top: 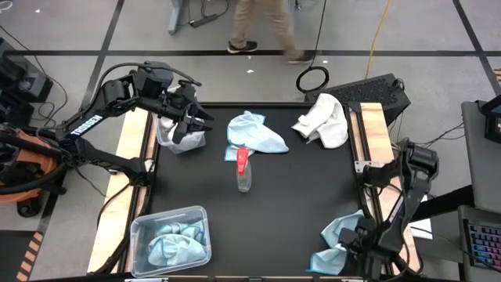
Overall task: Sort microfiber towel by color & place in baskets
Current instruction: Put the blue towel into the bottom transparent bin
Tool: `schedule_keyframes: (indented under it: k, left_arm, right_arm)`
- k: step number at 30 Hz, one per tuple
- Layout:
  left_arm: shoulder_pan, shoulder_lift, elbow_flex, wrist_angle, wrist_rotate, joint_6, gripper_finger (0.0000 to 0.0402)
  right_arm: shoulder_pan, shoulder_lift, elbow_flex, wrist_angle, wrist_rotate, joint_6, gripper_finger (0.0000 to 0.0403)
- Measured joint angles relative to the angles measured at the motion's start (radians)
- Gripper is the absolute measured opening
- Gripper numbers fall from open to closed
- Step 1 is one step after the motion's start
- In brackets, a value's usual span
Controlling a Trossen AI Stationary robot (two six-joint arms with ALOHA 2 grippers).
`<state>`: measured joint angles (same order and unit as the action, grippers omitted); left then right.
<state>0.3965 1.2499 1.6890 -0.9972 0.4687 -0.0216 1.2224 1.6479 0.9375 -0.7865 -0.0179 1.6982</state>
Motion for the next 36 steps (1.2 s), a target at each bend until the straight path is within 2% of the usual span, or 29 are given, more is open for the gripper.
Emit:
schedule_keyframes:
  k: [5,9,12,18,20,25,28,36]
  left_arm:
    - [0.000,0.000,0.000,0.000,-0.002,-0.009,0.0183]
    - [0.000,0.000,0.000,0.000,-0.002,-0.026,0.0183]
    - [0.000,0.000,0.000,0.000,-0.002,-0.027,0.0183]
    - [0.000,0.000,0.000,0.000,-0.002,-0.026,0.0183]
    - [0.000,0.000,0.000,0.000,-0.002,-0.026,0.0183]
    - [0.000,-0.002,0.000,0.000,-0.002,-0.023,0.0183]
    - [0.000,-0.006,0.000,0.000,-0.005,-0.005,0.0183]
    - [0.000,-0.006,0.000,0.000,0.007,0.010,0.0183]
  right_arm:
    - [-0.003,0.038,0.003,-0.007,0.007,-0.010,0.0287]
    - [-0.030,0.042,0.002,0.000,0.015,-0.035,0.0269]
    - [-0.056,0.043,0.002,0.016,0.020,-0.066,0.0216]
    - [-0.096,0.045,0.002,0.041,0.091,-0.157,0.0051]
    - [-0.106,0.045,0.002,0.044,0.093,-0.185,0.0017]
    - [-0.143,0.037,0.000,0.032,0.106,-0.218,0.0015]
    - [-0.177,0.010,-0.005,0.008,0.152,-0.261,0.0006]
    - [-0.329,-0.159,-0.005,-0.072,0.299,-0.412,0.0003]
